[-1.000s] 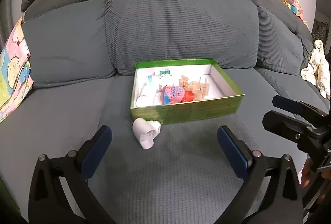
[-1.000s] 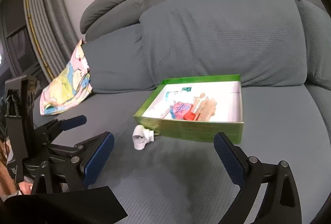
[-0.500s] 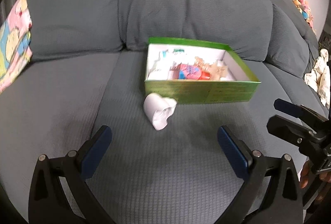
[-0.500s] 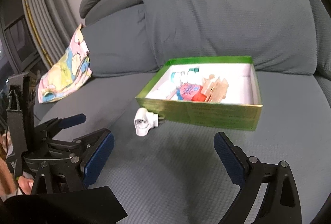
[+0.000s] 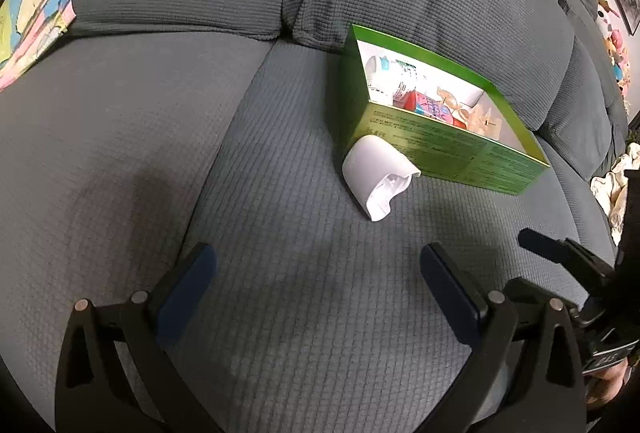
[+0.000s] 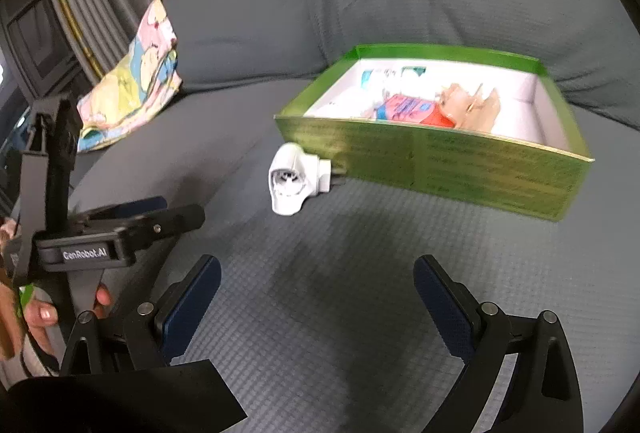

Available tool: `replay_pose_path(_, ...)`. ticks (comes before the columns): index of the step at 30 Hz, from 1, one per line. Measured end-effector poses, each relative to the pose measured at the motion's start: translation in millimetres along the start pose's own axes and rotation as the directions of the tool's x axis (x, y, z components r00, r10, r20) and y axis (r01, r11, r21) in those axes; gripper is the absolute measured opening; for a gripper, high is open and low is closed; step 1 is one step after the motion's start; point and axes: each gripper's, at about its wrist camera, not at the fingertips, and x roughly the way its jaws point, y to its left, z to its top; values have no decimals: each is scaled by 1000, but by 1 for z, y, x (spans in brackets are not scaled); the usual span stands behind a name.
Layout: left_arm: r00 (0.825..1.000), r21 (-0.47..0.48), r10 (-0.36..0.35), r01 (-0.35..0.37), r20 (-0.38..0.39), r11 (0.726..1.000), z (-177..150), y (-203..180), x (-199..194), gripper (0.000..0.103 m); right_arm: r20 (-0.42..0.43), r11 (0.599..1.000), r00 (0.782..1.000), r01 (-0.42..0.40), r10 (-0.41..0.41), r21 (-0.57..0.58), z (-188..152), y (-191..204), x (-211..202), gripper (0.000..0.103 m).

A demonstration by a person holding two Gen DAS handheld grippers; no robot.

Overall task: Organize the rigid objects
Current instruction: 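Move the right gripper to the white plug-in heater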

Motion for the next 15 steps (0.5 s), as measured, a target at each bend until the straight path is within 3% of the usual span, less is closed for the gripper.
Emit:
replay_pose_path(5,998,20,-58,59,-10,998,1,-3,9,101,-23,1000,1000,-11,11,-5,0,0,19,97)
replay_pose_path(15,995,57,-102,102,-10,993,19,-17,30,101,-42,998,998,-41,39,-55,12,-1,55,97)
